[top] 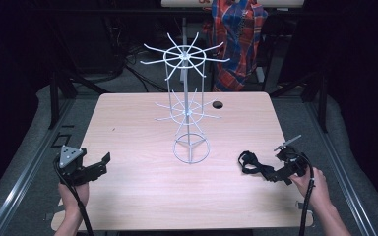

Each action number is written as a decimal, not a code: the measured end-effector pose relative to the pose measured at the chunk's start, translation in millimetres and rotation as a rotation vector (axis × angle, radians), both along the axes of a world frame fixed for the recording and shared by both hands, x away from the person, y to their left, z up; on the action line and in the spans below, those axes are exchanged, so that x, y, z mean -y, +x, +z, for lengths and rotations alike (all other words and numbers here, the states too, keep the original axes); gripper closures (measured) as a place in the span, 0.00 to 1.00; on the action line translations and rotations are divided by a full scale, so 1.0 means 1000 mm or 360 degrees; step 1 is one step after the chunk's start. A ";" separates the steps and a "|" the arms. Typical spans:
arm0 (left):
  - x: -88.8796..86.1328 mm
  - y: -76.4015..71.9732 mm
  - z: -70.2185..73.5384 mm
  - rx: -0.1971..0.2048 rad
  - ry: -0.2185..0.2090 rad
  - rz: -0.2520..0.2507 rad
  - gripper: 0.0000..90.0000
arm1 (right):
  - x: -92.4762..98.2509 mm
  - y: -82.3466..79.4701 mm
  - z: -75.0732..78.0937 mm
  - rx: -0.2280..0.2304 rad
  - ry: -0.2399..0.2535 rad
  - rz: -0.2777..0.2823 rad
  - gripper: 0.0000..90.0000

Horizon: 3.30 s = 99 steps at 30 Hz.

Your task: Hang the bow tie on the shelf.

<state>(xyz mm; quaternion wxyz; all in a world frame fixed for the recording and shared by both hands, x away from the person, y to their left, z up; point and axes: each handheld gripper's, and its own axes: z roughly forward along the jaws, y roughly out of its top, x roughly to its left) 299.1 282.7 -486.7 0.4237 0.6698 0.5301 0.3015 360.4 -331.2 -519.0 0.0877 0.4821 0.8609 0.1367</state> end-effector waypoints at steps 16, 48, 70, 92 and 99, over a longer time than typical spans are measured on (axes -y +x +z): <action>-0.002 -0.001 0.000 0.0002 -0.0003 0.0004 0.17 | -0.042 0.025 -0.012 0.0007 -0.0045 0.0215 0.17; -0.002 -0.002 0.000 -0.0005 -0.0002 0.0001 0.17 | -0.052 0.024 -0.022 0.0002 -0.0310 0.0191 0.81; -0.003 -0.002 0.001 0.0003 -0.0005 -0.0002 0.17 | -0.057 0.018 0.005 0.0190 -0.0097 0.0156 0.85; -0.001 -0.001 0.000 0.0005 -0.0002 -0.0008 0.17 | -0.071 0.013 0.033 0.0343 0.0070 0.0168 0.85; -0.001 -0.001 0.000 0.0001 -0.0004 -0.0010 0.17 | -0.077 0.015 0.040 0.0366 0.0095 0.0178 0.85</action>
